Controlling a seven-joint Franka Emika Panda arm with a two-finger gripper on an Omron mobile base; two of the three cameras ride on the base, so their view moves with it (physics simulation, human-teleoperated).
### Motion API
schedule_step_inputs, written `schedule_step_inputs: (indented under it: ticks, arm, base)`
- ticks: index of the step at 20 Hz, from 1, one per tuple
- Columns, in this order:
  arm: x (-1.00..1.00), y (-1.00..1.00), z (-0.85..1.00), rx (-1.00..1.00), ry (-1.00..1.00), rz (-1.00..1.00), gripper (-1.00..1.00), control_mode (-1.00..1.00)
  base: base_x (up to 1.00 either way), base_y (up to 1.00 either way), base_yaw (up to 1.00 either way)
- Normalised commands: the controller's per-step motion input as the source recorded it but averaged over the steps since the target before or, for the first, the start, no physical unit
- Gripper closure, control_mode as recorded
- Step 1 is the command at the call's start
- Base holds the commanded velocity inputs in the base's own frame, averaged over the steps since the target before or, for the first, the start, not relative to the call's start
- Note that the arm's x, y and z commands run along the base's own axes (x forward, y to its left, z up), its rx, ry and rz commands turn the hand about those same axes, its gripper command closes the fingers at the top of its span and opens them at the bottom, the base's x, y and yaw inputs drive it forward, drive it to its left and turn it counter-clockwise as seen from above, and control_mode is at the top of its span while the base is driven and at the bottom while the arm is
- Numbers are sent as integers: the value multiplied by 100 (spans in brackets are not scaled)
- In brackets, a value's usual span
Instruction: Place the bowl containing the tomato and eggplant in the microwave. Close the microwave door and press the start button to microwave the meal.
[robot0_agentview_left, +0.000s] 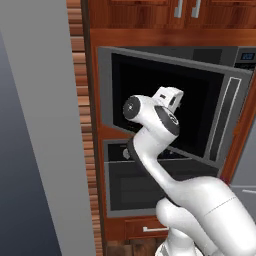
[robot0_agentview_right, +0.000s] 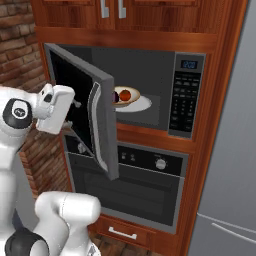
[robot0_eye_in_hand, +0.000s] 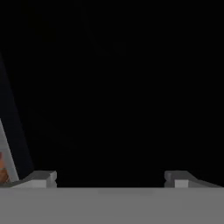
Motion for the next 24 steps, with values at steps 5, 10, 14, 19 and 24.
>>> schedule_step_inputs:
  ticks: [5, 10, 14, 19, 24]
  arm:
    - [65, -57, -4, 11, 0, 41, -100, -100]
    - [75, -33, -4, 4, 0, 31, -100, -100]
    - [82, 0, 0, 0, 0, 13, -100, -100]
    - [69, 0, 0, 0, 0, 3, -100, -100]
    - [62, 0, 0, 0, 0, 0, -100, -100]
  base:
    - [0, 0, 0]
    - [0, 0, 0]
    - [0, 0, 0]
    - [0, 0, 0]
    - [0, 0, 0]
